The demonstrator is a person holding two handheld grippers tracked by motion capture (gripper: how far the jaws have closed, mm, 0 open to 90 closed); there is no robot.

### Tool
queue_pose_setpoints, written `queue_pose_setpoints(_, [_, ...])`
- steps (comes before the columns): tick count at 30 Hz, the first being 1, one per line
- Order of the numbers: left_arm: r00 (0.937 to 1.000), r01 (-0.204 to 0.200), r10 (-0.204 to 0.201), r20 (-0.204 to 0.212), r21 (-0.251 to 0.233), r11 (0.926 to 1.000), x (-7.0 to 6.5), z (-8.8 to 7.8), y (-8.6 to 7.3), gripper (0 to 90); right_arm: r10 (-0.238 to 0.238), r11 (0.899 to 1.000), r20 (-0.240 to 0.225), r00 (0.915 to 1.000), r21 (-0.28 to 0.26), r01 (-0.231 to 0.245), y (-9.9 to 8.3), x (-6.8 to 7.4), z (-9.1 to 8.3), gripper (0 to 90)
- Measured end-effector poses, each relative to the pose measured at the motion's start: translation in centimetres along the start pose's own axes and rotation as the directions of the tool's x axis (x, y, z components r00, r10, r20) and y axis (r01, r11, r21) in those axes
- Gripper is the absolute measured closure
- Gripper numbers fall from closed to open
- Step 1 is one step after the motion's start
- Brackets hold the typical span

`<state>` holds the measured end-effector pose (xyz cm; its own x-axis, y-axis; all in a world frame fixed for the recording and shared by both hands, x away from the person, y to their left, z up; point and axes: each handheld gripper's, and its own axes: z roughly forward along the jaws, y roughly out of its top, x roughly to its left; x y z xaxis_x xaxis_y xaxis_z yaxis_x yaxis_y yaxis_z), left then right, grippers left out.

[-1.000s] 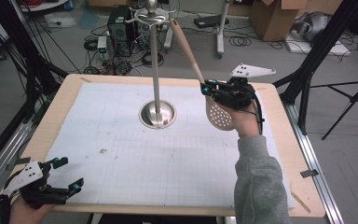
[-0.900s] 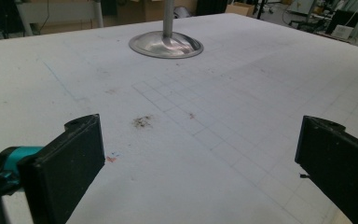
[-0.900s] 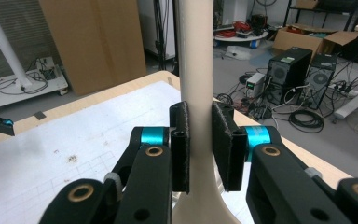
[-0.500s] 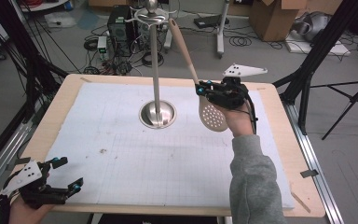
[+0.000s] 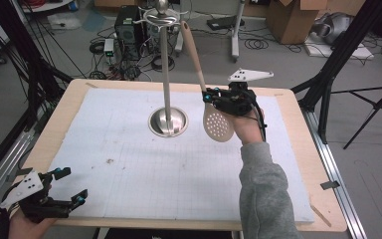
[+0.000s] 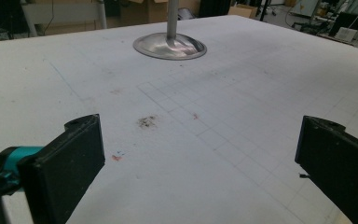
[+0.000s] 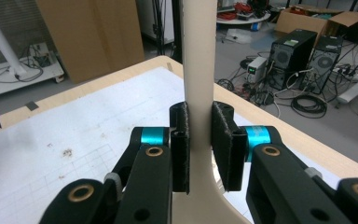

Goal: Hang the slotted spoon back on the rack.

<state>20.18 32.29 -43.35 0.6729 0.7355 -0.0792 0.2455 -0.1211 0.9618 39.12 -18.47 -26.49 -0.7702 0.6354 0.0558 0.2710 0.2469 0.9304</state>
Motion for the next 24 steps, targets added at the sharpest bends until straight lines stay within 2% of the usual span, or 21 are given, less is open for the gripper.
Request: queue_pose_setpoints(24, [1.0,0.003,-0.003,-0.006,0.001,1.0,-0.2,-0.3,-0.2,1.7,0.012,1.0,-0.01,0.9999,0.009,-0.012,0.0,-0.1,1.8,78.1])
